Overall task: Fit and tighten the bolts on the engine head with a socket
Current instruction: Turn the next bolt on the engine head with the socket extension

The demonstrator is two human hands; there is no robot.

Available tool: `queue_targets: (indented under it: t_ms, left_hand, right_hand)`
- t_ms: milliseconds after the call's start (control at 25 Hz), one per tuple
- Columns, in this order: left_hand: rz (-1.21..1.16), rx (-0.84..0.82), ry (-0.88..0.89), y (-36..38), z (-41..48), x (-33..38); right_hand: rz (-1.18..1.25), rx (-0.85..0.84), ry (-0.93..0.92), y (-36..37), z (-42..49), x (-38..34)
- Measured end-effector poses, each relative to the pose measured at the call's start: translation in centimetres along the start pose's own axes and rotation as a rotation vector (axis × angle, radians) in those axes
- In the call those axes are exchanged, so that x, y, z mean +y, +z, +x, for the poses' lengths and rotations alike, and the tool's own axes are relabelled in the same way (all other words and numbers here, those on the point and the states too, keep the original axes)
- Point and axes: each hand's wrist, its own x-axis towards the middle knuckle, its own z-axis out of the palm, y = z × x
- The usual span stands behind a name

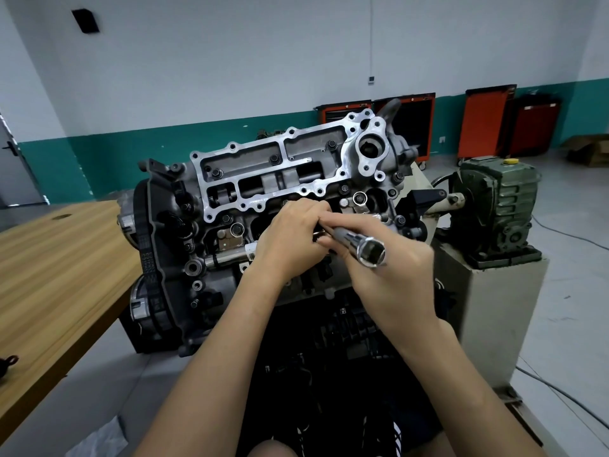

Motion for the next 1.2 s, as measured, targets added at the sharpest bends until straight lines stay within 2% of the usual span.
queue_targets:
  t_ms: [160, 320, 560, 720, 920, 1120, 1200]
  left_hand:
    - [0.005, -0.015, -0.007, 0.2, 0.2, -0.1]
    - [-0.023, -0.008, -0.083, 0.2, 0.2, -0.1]
    - [0.006, 0.007, -0.012, 0.1, 0.0, 0.0]
    - [-0.053, 0.027, -0.057, 0.1, 0.0, 0.1]
    - [0.008, -0.006, -0.018, 0.3, 0.1, -0.1]
    - [-0.053, -0.007, -0.075, 0.1, 0.0, -0.1]
    - [-0.016, -0.016, -0.035, 0.1, 0.0, 0.1]
  right_hand:
    - [0.035, 0.041, 0.016, -0.4, 0.0, -0.2]
    - [0.079, -0.109, -0.010, 0.3, -0.5, -0.3]
    - [-0.003, 0.053, -0.004, -0.1, -0.1, 0.2]
    - [0.046, -0.081, -0.029, 0.3, -0.5, 0.1]
    - [-0.034, 0.056, 0.012, 0.0, -0.1, 0.4]
    - [0.042, -0.084, -0.034, 0.6, -0.6, -0.1]
    - [-0.015, -0.030, -0.030, 0.4, -0.2, 0.3]
